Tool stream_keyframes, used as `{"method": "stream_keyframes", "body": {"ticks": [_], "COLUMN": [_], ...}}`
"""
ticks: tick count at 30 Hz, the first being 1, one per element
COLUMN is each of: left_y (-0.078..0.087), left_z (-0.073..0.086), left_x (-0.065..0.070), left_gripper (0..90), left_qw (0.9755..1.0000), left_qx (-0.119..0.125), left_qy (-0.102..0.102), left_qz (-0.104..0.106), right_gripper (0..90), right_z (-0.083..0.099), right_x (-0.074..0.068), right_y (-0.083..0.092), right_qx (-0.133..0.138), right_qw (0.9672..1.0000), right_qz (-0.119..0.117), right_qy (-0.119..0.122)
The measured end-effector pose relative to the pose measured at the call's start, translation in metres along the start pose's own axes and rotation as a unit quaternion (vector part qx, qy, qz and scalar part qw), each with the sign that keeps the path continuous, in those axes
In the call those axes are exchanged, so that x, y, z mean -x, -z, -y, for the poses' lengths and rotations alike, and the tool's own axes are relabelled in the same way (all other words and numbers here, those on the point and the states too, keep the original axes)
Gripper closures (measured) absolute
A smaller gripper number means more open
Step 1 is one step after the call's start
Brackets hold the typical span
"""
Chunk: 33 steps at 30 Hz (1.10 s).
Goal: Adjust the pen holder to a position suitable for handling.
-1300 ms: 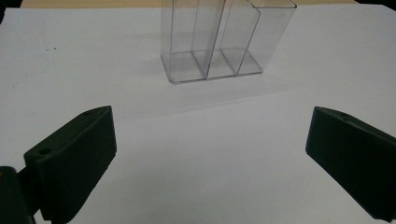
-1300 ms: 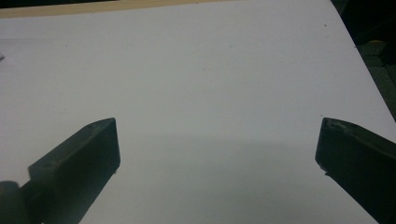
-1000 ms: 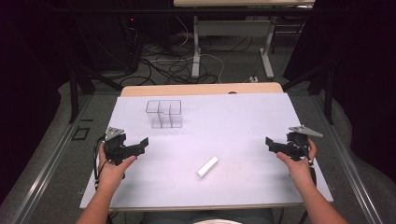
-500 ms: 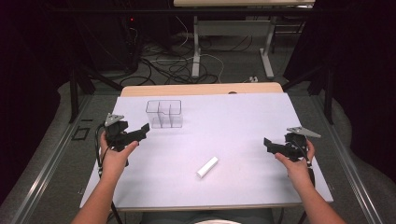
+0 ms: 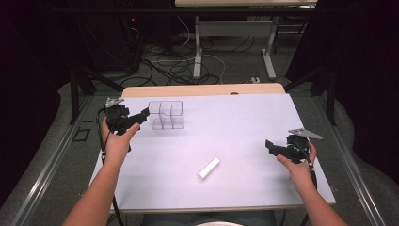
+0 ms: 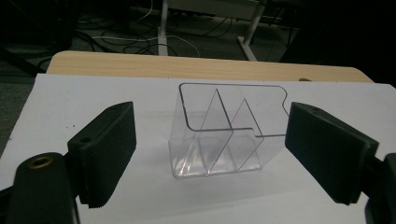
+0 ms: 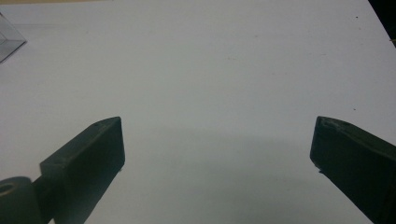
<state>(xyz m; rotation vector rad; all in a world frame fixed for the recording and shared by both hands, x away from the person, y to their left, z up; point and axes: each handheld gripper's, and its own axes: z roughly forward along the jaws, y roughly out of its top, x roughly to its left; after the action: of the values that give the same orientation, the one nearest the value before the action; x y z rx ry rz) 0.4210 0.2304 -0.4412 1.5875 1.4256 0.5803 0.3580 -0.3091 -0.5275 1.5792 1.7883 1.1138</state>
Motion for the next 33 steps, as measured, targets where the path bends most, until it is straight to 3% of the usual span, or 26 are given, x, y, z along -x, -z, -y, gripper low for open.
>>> {"method": "stream_keyframes", "body": {"ticks": [10,15,21,27,29,33], "left_y": [-0.014,-0.022,-0.033,-0.045,-0.048,-0.055], "left_z": [-0.019,-0.025,-0.034,-0.045,-0.045,-0.045], "left_x": [-0.001,0.001,0.002,0.002,0.003,0.005], "left_gripper": [25.9,33.3,36.0,38.8,41.6,46.0], "left_qw": [0.9998,0.9993,0.9986,0.9973,0.9974,0.9956], "left_qx": [-0.011,-0.013,-0.022,-0.053,-0.051,-0.075], "left_qy": [0.004,-0.011,-0.014,-0.02,-0.015,-0.023], "left_qz": [-0.019,-0.034,-0.045,-0.046,-0.049,-0.052], "right_gripper": [2.9,3.7,3.7,3.7,3.8,4.1], "right_z": [0.001,0.001,0.002,0.002,0.002,0.001], "right_x": [-0.002,-0.002,-0.002,-0.005,-0.005,-0.004], "right_y": [-0.001,-0.002,-0.002,-0.003,-0.003,-0.003], "right_qx": [-0.003,-0.003,-0.004,-0.01,-0.009,-0.008], "right_qw": [1.0,1.0,1.0,0.9999,0.9999,0.9999], "right_qz": [-0.002,-0.001,-0.003,-0.006,-0.008,-0.008], "right_qy": [0.002,0.006,0.004,0.005,0.008,0.008]}}
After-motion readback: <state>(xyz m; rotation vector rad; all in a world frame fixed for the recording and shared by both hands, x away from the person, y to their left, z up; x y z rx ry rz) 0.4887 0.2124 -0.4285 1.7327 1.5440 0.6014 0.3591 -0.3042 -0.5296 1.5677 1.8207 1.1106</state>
